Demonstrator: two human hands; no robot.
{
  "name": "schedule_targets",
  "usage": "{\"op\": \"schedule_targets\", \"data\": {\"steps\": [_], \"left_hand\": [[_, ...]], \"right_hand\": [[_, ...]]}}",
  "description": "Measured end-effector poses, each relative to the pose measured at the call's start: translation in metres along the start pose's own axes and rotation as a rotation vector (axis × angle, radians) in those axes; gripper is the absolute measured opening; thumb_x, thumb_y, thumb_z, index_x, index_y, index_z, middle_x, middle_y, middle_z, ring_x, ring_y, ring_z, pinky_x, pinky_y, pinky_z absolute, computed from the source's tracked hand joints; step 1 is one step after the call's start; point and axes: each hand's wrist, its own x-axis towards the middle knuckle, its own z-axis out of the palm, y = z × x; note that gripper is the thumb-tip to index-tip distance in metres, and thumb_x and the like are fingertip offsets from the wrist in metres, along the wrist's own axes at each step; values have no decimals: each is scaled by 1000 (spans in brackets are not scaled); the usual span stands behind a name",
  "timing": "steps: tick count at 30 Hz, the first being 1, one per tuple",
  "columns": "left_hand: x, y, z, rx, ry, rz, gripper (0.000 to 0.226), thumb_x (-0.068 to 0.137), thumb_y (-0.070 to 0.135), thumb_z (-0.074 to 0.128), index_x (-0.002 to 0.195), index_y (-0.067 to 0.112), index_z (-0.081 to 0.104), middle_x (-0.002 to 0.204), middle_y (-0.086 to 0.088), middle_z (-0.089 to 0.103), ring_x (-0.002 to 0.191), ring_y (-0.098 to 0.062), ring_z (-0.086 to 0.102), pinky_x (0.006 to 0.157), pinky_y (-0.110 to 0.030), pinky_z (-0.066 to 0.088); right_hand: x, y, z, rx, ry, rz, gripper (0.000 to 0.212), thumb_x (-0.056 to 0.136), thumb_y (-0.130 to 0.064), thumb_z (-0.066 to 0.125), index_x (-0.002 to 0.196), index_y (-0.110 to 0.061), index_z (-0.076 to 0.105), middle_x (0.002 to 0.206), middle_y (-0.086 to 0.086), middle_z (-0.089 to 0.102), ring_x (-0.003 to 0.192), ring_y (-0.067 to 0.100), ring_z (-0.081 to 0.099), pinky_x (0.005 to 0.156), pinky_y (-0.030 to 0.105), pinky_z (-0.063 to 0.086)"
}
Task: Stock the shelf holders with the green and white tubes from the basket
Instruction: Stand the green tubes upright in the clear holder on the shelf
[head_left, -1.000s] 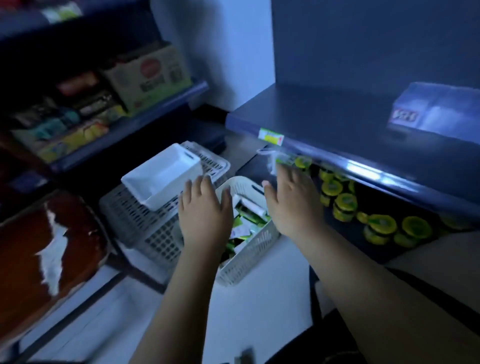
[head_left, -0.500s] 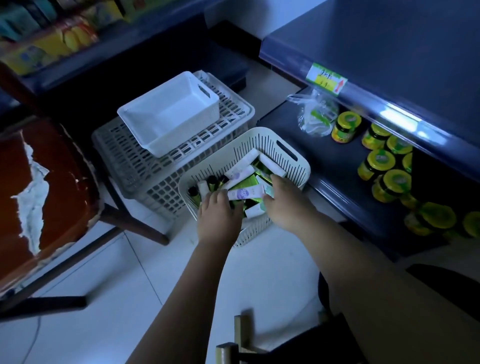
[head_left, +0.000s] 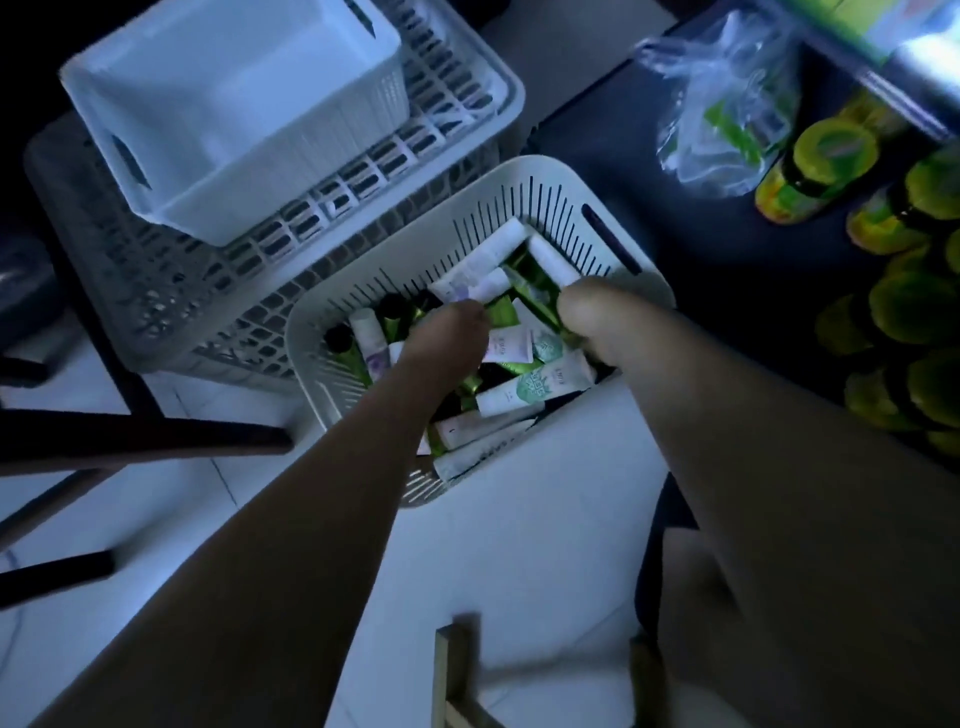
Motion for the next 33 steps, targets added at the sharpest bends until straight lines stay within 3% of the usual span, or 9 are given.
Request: {"op": "schedule_targets", "data": {"steps": [1, 2, 4, 7, 11, 20, 26, 30, 33], "left_hand": [[8, -3, 1, -14, -2, -8, 22, 100, 16, 53, 104, 10, 74, 99, -12, 73, 95, -32, 68, 83, -39, 56], [16, -6, 3, -37, 13, -24, 20, 97, 14, 56, 100, 13, 76, 96, -11, 74, 92, -32, 69, 82, -38, 56], [24, -12, 8, -37, 67, -34, 22, 91, 8, 60, 101, 16, 78, 99, -9, 76, 93, -31, 69, 83, -38, 57], [23, -15, 24, 247, 142, 53, 42, 85, 5, 62, 125, 17, 68, 117, -12, 66, 97, -38, 66, 76, -46, 57], [25, -2, 37, 440, 198, -56, 32, 84, 15, 73, 114, 12, 63, 131, -15, 41, 107, -40, 53, 58, -38, 44], [23, -1, 36, 409, 318, -56, 38, 80, 39, 67, 110, 14, 69, 110, -10, 62, 99, -37, 55, 68, -38, 45], [-14, 1, 3, -414, 592, -487, 22, 85, 27, 64, 76, 7, 60, 63, -2, 56, 56, -19, 49, 52, -26, 36], [-40, 11, -19, -1363, 565, -583, 4, 89, 1, 69, 91, 5, 68, 74, -8, 72, 69, -20, 71, 61, -28, 57], [-59, 15, -36, -1722, 555, -597, 20, 89, -11, 64, 107, -4, 60, 99, -24, 68, 81, -33, 76, 81, -40, 63]], "right_hand": [[6, 2, 3, -44, -28, -29, 13, 105, -12, 39, 93, -8, 43, 91, -3, 54, 76, 22, 51, 66, 33, 47], [22, 7, 10, -88, -74, -51, 25, 104, -9, 38, 113, -6, 61, 89, -7, 51, 70, 20, 48, 58, 30, 41], [44, 11, 22, -186, -133, -65, 16, 102, -11, 44, 93, 1, 50, 84, 8, 49, 64, 18, 41, 52, 29, 30], [58, -2, 30, -125, -39, -65, 18, 100, -15, 54, 111, -2, 51, 103, 14, 61, 74, 25, 56, 52, 31, 39], [64, -1, 56, -174, -26, -91, 49, 101, -22, 54, 142, 3, 42, 144, 19, 45, 128, 35, 48, 106, 44, 45], [62, 8, 76, -242, 26, -114, 49, 96, -28, 59, 142, -19, 44, 157, 13, 23, 136, 36, 30, 110, 53, 37], [47, 11, 60, -100, 205, -267, 31, 102, -36, 41, 122, -24, 61, 124, 13, 59, 119, 38, 52, 98, 54, 48], [24, 2, 43, -43, 277, -435, 41, 100, -45, 44, 91, -13, 69, 89, 12, 67, 89, 35, 64, 76, 40, 55], [7, 10, 30, 272, 202, -398, 32, 95, -40, 55, 79, -13, 64, 74, 5, 64, 75, 29, 63, 64, 33, 46]]}}
